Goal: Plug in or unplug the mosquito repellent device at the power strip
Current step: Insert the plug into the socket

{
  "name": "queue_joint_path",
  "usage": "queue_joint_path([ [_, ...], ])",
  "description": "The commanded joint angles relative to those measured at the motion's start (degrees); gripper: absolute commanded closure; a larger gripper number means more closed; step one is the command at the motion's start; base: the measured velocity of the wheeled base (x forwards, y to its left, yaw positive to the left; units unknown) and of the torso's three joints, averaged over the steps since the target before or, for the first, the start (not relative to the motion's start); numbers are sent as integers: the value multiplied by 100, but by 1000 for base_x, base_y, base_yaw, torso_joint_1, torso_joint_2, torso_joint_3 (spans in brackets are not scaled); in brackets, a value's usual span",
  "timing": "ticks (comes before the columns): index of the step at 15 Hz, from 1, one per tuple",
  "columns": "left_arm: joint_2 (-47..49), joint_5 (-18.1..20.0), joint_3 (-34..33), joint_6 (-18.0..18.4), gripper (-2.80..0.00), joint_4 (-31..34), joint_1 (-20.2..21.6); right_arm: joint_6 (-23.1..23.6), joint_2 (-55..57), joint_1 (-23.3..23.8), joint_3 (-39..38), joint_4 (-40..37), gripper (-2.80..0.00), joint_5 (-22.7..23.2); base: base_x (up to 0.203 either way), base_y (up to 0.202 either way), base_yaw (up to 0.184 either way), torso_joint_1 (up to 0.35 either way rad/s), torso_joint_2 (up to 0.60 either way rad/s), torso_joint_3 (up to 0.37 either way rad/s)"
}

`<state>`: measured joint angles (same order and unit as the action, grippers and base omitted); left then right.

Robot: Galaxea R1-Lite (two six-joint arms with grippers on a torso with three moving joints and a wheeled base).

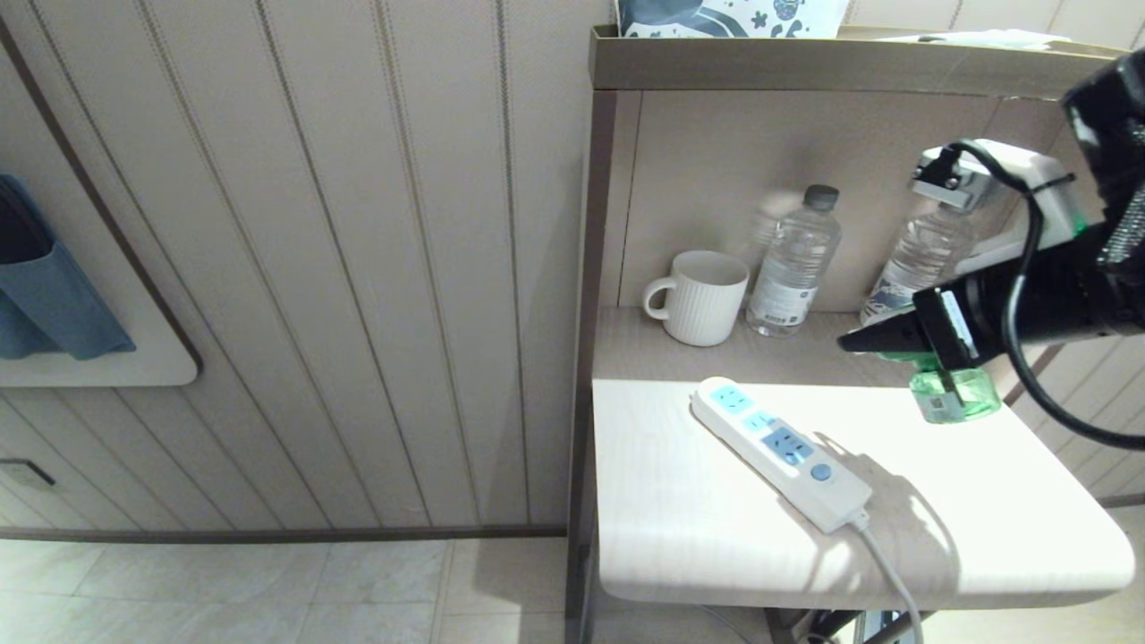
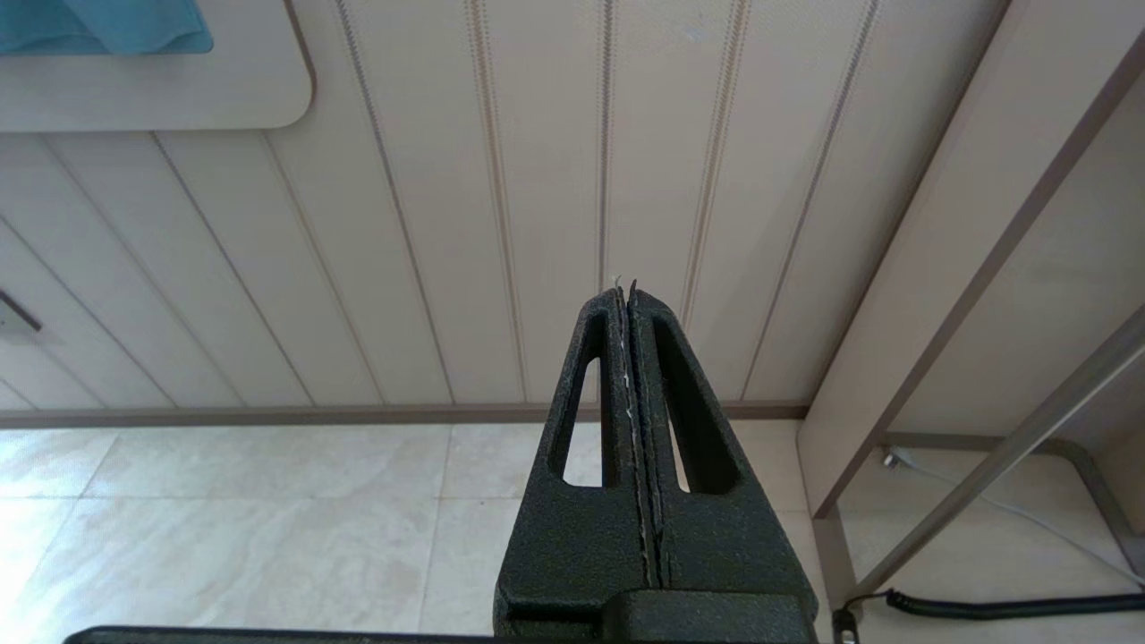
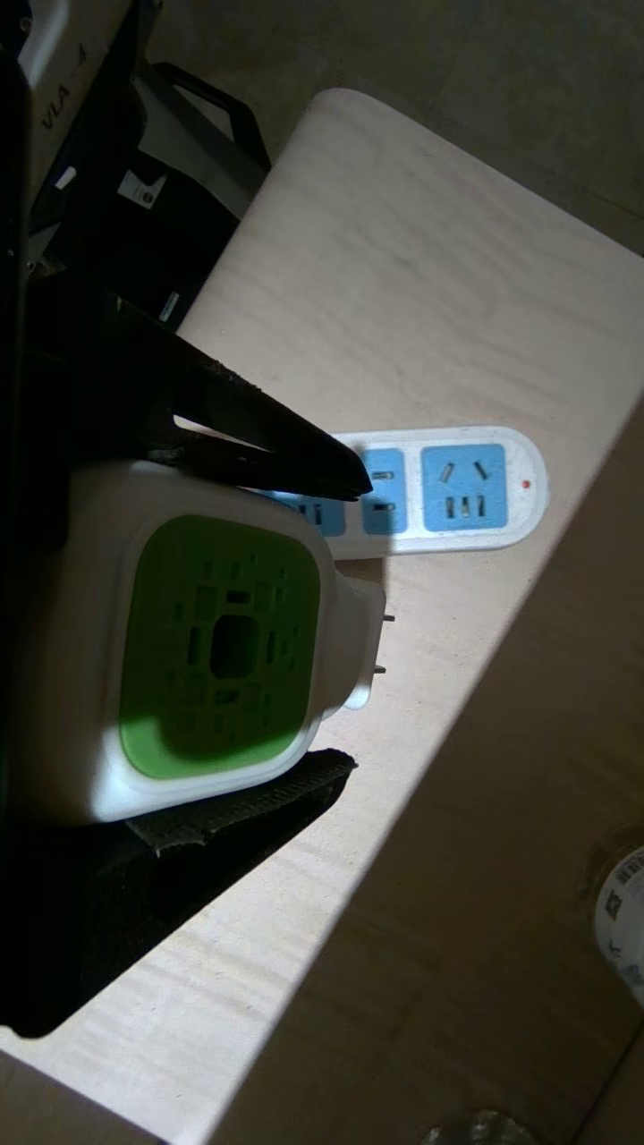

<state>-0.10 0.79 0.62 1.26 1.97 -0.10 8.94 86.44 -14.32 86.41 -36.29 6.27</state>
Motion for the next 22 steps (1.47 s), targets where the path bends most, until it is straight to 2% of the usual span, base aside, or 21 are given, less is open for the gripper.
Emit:
queue_joint_path([
  [1, 19, 0, -1, 6, 0, 5, 1, 9, 868, -23, 617, -50, 0, 32, 0, 0, 0, 0, 0, 0],
  [5, 19, 0, -1, -3, 0, -4, 1, 41, 2228, -54, 2447, -455, 0, 45, 0, 0, 0, 0, 0, 0],
  [6, 19, 0, -1, -3, 0, 5, 1, 230, 2416, -136, 2641, -637, 0, 48, 0, 0, 0, 0, 0, 0],
  [8, 19, 0, -1, -3, 0, 5, 1, 876, 2507, -336, 2626, -1125, 0, 50, 0, 0, 0, 0, 0, 0],
  [10, 19, 0, -1, -3, 0, 5, 1, 1037, 2588, -519, 2626, -1395, 0, 50, 0, 0, 0, 0, 0, 0],
  [13, 19, 0, -1, -3, 0, 5, 1, 1306, 2604, -528, 2630, -1405, 0, 50, 0, 0, 0, 0, 0, 0],
  [17, 19, 0, -1, -3, 0, 5, 1, 1340, 2371, -592, 2624, -1537, 0, 33, 0, 0, 0, 0, 0, 0],
  [22, 19, 0, -1, -3, 0, 5, 1, 1163, 1610, -756, 2563, -2684, 0, 15, 0, 0, 0, 0, 0, 0],
])
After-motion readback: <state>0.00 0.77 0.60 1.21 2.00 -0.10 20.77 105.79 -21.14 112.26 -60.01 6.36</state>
